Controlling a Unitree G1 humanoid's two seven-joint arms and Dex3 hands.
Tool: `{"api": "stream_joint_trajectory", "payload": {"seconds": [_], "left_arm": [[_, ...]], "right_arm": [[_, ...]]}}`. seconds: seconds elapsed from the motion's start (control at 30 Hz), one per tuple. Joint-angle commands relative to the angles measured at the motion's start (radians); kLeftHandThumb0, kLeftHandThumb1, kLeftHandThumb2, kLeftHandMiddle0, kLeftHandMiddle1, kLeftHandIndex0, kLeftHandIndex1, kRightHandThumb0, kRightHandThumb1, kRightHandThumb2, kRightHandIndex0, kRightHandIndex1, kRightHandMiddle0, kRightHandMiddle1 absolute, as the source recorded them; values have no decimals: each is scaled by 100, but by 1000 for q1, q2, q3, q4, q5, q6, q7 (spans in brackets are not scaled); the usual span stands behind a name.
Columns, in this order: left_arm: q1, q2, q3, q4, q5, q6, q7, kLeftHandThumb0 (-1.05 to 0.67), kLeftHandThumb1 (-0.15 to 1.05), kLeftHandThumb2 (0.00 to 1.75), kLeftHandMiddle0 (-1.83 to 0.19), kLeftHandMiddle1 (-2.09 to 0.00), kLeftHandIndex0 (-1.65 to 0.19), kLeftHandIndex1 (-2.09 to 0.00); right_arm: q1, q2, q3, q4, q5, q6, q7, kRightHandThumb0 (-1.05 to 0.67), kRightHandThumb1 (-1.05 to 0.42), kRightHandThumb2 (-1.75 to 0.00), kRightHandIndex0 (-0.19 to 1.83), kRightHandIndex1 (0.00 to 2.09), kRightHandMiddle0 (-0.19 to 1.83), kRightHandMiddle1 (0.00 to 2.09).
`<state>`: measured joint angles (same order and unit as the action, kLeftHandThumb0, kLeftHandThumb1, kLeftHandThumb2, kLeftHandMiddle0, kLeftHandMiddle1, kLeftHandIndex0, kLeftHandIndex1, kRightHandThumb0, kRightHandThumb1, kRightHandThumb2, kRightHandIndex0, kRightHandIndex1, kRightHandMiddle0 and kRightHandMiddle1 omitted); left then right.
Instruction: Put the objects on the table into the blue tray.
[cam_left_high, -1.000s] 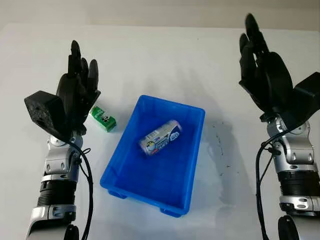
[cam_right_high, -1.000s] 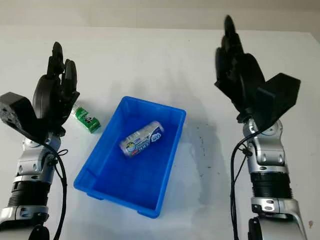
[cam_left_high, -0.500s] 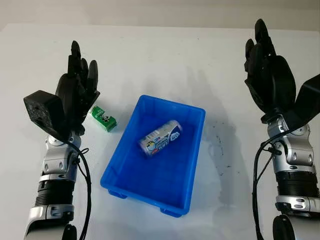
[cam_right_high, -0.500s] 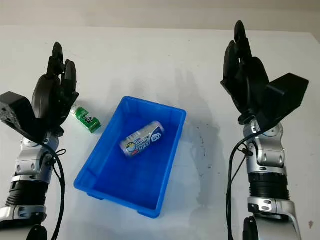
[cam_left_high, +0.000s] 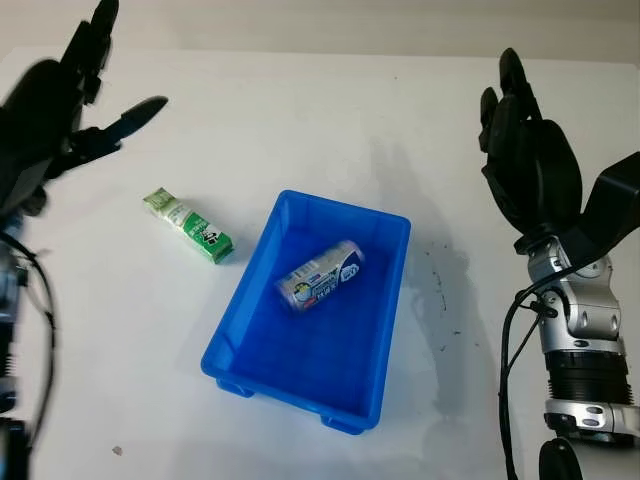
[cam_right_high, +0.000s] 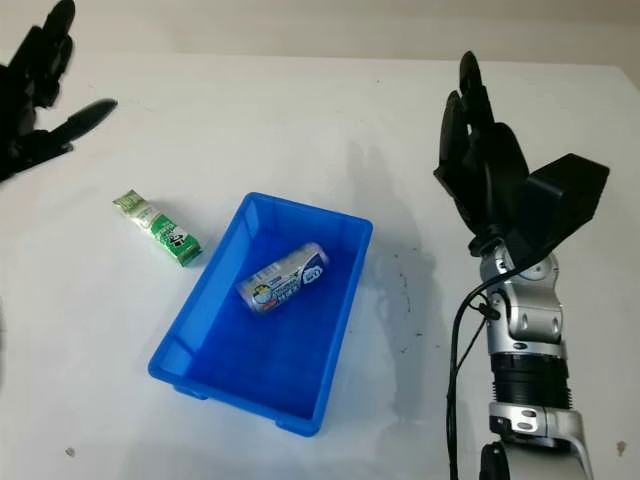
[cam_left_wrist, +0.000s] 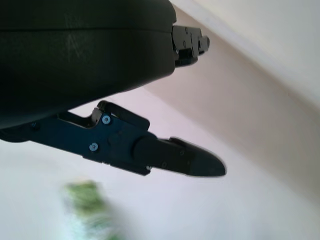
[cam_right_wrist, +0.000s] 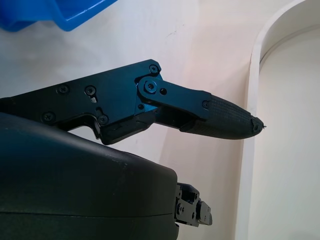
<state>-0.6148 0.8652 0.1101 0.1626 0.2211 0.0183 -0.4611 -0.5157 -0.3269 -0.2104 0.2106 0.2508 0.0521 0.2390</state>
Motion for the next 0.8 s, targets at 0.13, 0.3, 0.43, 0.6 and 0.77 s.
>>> {"api": "stream_joint_trajectory", "payload": {"seconds": [0.13,0.3,0.43,0.6,0.77], "left_arm": [[-99,163,-170,59,230,-152,-94,-39,80,4,-6,-6,-9,-7],[-154,172,-245,214,337,-397,-7,-37,79,5,-17,-9,-20,-11],[-205,179,-307,275,430,-507,13,-40,81,6,-18,-7,-22,-9],[-259,165,-387,393,574,-634,140,-45,81,6,-20,-6,-21,-7],[-279,141,-449,450,656,-650,183,-44,83,6,-18,-5,-20,-6]], "right_arm": [[15,16,8,-32,-14,20,-14,-79,-105,-73,-19,0,-19,0],[20,20,11,-41,-20,33,-20,-78,-105,-72,-19,0,-19,0],[24,18,11,-46,-28,35,-21,-78,-105,-72,-19,0,-19,0],[21,13,8,-42,-29,38,-13,-77,-105,-72,-19,0,-19,0],[24,14,8,-53,-31,48,-14,-76,-105,-72,-19,0,-19,0]]}}
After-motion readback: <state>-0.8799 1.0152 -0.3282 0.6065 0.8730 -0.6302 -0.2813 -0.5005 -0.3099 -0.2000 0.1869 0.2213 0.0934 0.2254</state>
